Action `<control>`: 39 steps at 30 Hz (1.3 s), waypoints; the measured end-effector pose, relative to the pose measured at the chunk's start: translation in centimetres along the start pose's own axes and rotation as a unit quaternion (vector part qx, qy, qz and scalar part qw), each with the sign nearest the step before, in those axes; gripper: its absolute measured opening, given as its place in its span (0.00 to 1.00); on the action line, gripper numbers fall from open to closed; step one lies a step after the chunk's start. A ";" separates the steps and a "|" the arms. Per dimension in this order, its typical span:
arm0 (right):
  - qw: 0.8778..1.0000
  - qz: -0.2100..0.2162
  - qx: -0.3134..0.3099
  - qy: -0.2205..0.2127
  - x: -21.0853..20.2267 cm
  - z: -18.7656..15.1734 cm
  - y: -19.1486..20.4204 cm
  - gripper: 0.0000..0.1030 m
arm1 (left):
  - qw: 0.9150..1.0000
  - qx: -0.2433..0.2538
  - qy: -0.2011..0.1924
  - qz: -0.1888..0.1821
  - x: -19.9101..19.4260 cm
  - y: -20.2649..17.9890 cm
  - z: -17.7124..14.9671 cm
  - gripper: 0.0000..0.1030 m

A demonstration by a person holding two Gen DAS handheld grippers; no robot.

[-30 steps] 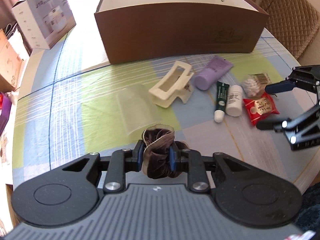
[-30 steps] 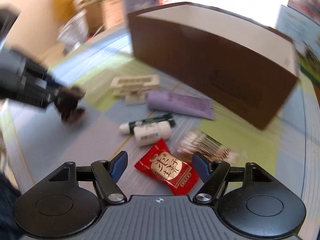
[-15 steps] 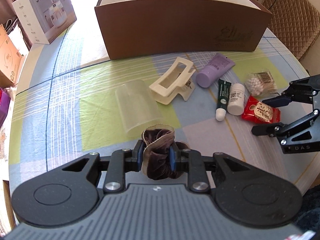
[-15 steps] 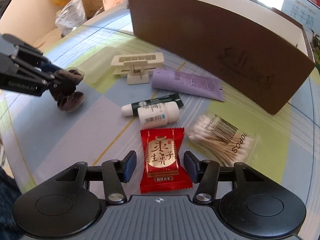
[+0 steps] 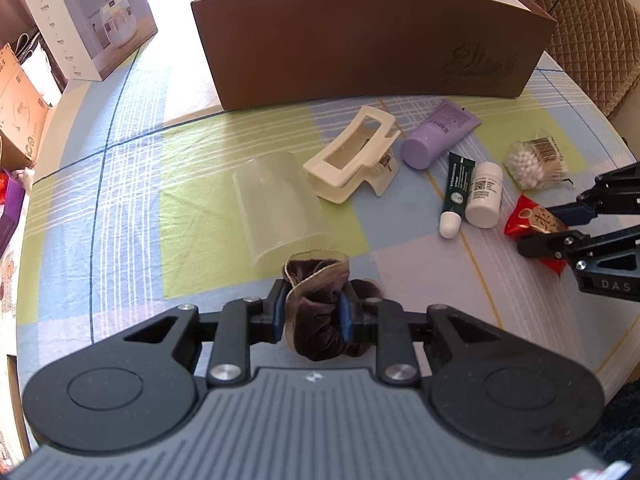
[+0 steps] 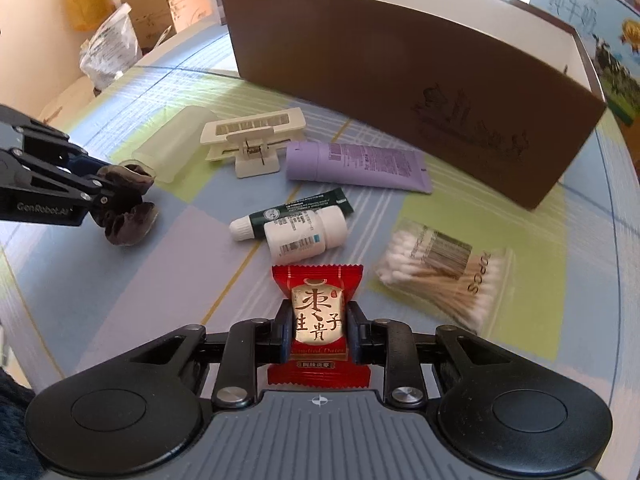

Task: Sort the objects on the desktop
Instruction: 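Lift both held items and carry them over the brown box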

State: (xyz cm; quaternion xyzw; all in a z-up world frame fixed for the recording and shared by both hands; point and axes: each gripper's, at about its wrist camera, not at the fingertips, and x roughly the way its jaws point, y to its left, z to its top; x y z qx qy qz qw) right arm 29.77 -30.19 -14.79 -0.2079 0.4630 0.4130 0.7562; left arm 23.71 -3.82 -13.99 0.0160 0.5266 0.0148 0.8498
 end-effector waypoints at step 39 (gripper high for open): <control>0.988 0.028 0.060 -0.143 -8.5 8.5 -3.2 0.22 | 0.985 0.044 -0.159 -0.041 -7.6 -2.2 11.5 0.18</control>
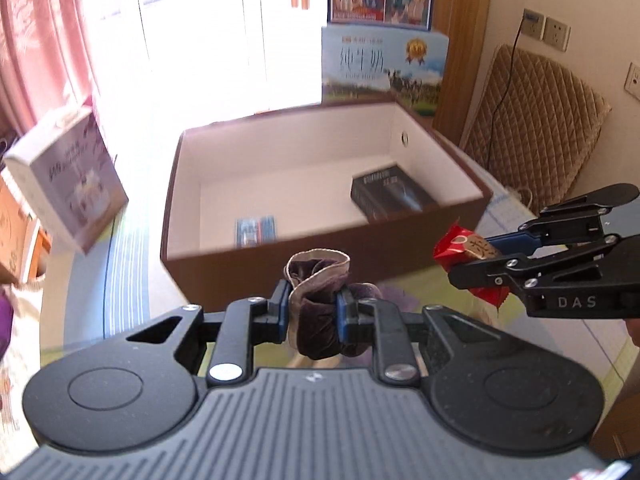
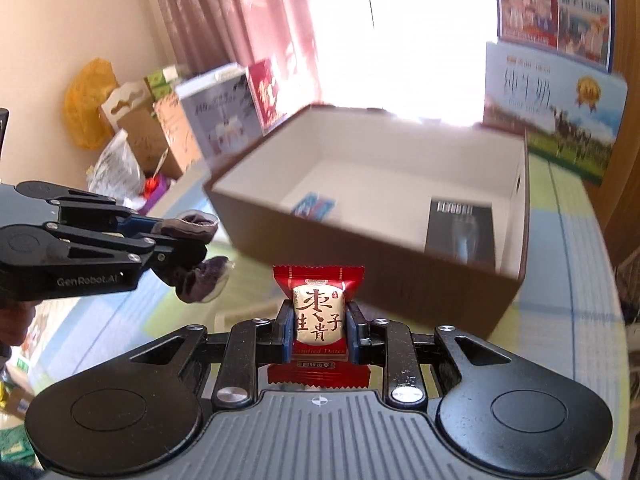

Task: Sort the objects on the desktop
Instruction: 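Lift both held items and carry them over the brown box, then open the left gripper dropping the scrunchie while the right gripper releases the red snack packet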

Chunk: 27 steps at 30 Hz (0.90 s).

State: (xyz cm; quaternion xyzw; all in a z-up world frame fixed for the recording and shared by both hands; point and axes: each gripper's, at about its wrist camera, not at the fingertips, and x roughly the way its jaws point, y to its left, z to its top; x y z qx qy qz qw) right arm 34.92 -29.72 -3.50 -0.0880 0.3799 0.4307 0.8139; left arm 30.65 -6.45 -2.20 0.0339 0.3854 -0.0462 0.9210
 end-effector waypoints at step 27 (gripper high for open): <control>0.998 -0.050 0.040 -0.008 7.5 9.4 -5.0 0.22 | 0.997 -0.020 0.068 -0.022 12.2 3.9 8.8 0.18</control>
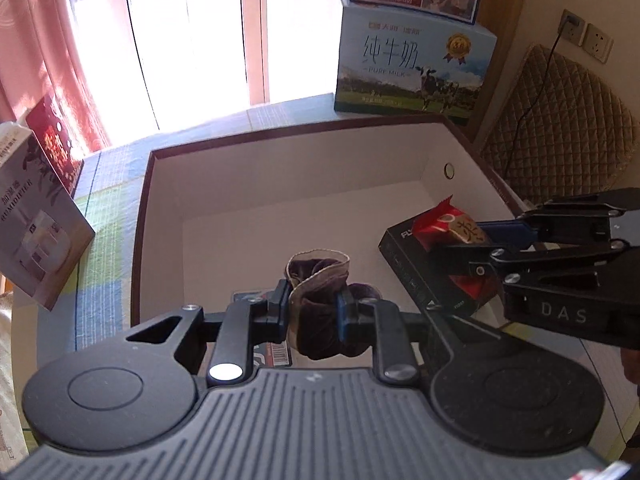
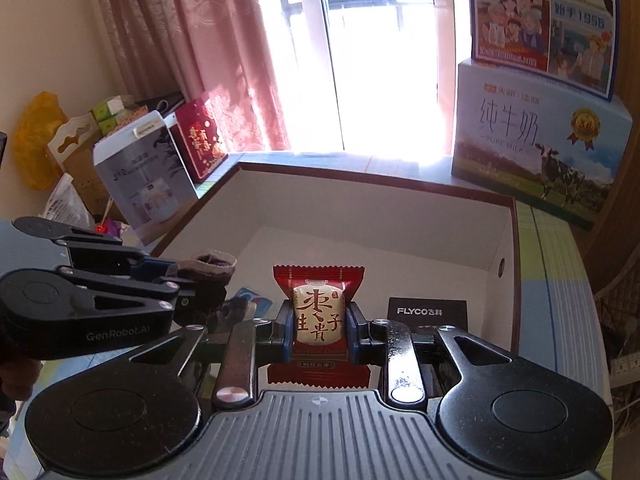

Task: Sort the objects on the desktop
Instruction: 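Open the left gripper dropping the scrunchie while the right gripper releases the red snack packet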

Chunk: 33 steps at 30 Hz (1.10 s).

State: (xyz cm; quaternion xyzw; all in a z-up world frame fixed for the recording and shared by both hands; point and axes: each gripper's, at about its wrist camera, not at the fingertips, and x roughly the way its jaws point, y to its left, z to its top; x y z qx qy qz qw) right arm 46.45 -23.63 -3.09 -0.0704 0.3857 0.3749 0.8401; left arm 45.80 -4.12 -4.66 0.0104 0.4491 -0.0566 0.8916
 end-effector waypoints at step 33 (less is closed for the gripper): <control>0.994 -0.010 0.068 0.084 6.7 -0.4 -3.2 0.22 | 0.994 0.043 0.100 0.012 8.4 -0.3 1.3 0.54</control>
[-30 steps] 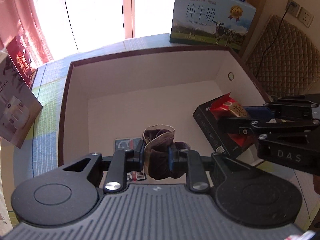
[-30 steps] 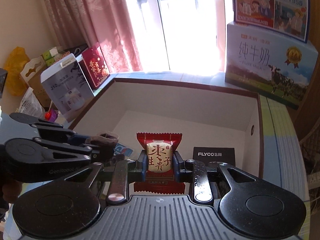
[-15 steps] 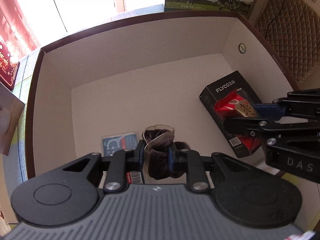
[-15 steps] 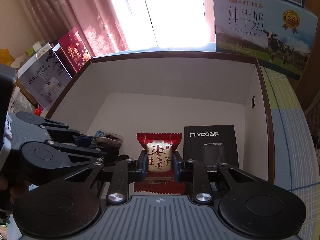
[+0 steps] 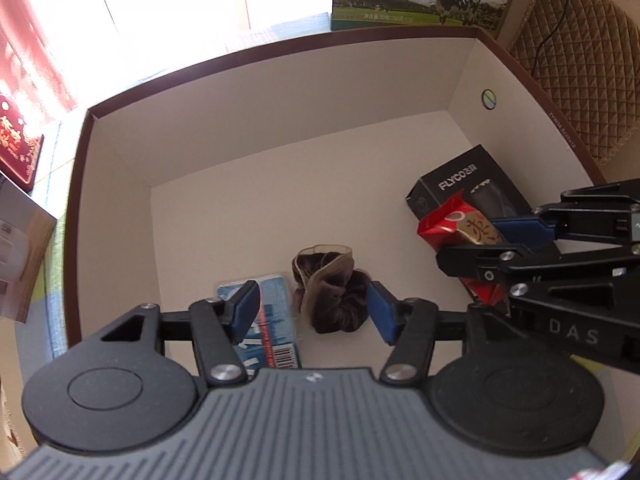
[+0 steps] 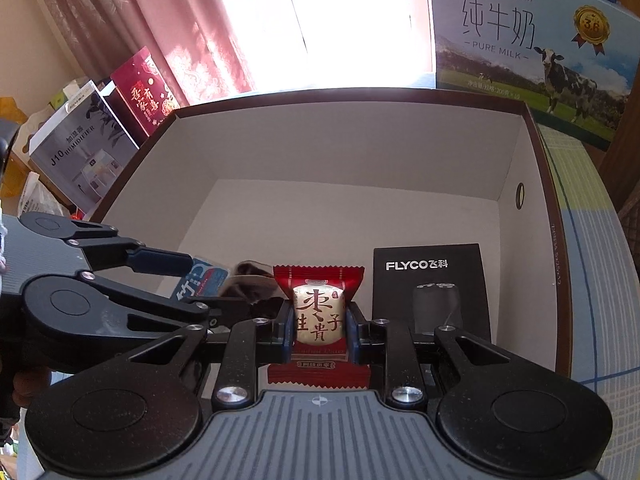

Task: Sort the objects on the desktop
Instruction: 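Open the left gripper dropping the scrunchie while the right gripper releases the red snack packet, then withdraw both grippers from the box back toward the remaining items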

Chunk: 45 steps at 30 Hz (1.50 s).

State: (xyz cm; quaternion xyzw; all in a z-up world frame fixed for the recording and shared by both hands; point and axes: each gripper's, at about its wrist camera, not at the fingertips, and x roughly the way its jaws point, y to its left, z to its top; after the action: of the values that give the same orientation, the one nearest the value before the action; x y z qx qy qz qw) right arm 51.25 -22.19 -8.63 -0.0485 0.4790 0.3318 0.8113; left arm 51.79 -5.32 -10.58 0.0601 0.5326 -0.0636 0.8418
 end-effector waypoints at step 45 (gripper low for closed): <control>0.997 -0.005 -0.046 -0.053 -6.7 -2.9 1.7 0.98 | 0.998 -0.022 -0.030 0.050 -6.9 -0.8 -4.0 0.93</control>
State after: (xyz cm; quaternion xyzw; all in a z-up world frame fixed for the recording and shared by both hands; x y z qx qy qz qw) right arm 45.97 -25.27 -4.36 -0.0705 0.4190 0.3516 0.8342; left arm 45.17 -5.14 -6.08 0.0662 0.5051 -0.0113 0.8604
